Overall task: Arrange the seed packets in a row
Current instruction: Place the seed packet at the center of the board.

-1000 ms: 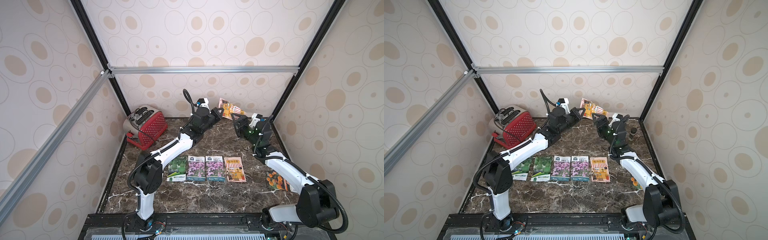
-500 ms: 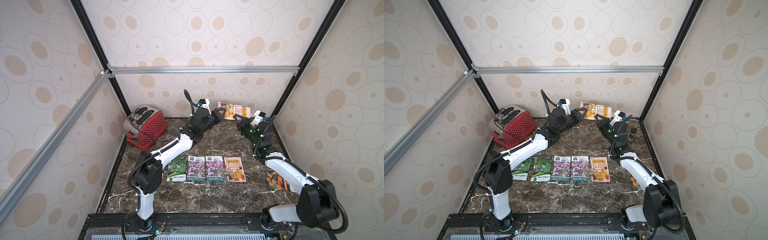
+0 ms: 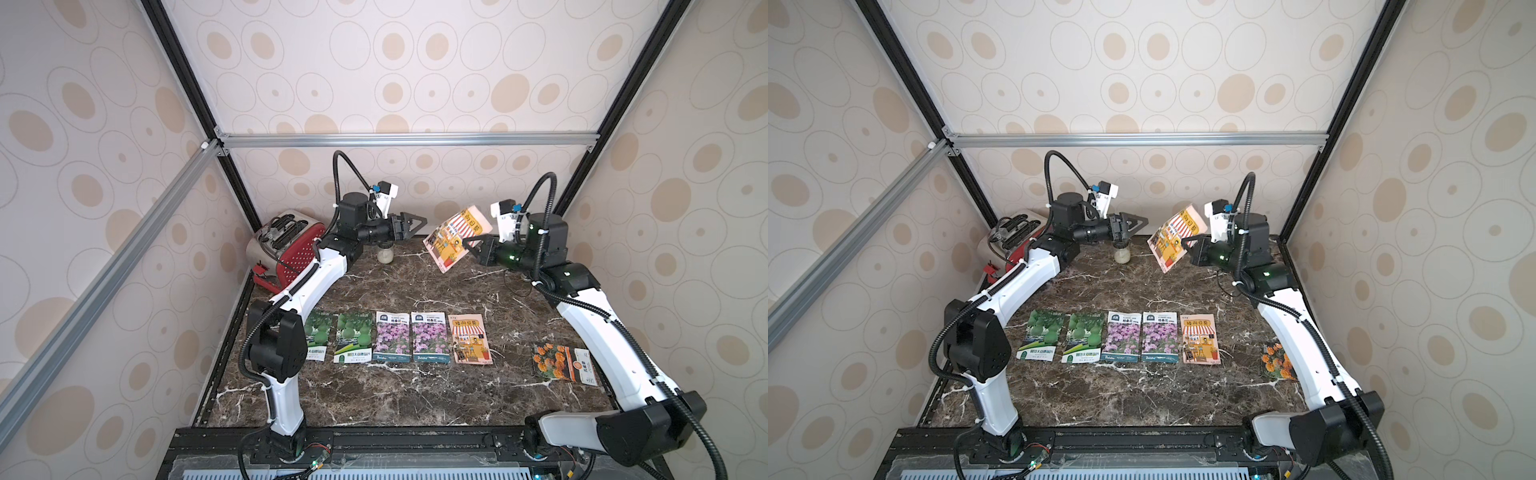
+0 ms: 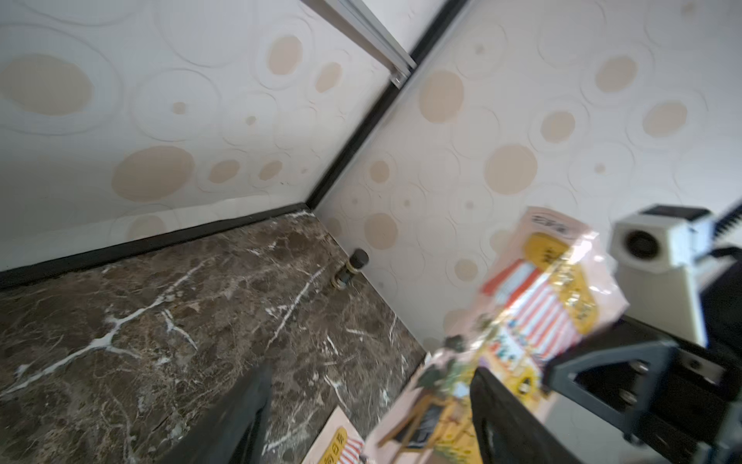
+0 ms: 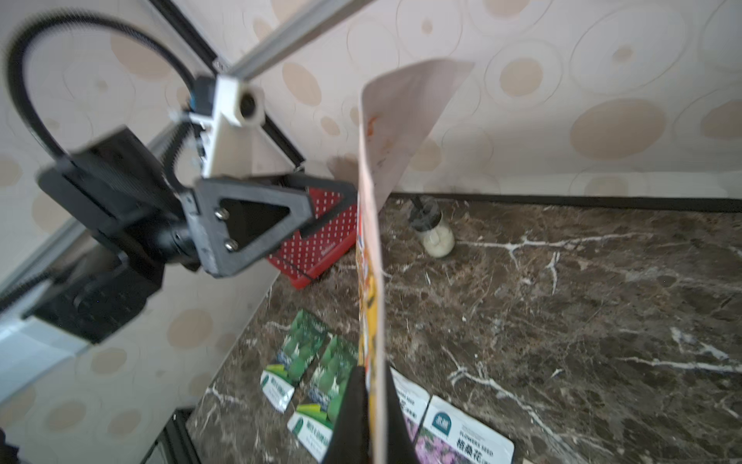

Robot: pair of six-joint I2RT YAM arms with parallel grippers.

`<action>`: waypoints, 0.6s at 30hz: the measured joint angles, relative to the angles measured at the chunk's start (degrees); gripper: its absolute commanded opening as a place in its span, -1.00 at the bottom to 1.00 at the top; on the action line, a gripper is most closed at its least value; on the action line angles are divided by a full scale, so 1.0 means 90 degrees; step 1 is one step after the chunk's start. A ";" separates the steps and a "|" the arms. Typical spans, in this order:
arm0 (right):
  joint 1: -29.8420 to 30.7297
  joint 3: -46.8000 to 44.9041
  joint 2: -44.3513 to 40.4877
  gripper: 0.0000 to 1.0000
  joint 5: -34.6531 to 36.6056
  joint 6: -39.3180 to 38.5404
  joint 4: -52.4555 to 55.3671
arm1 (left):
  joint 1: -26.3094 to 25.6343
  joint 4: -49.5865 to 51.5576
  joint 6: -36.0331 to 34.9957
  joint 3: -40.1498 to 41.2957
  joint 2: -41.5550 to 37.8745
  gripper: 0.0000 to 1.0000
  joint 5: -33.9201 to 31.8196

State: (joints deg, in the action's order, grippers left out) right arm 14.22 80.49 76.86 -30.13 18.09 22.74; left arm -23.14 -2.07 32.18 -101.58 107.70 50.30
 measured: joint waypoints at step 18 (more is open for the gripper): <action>-0.0005 0.0527 0.0709 -1.00 -0.2280 -0.1627 0.1537 | -0.0080 0.0794 -0.1608 -0.0583 0.0624 0.54 0.2628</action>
State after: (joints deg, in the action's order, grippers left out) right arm 14.17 85.23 83.24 -50.65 3.44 36.58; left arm -23.86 5.08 17.72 -106.83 113.32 73.95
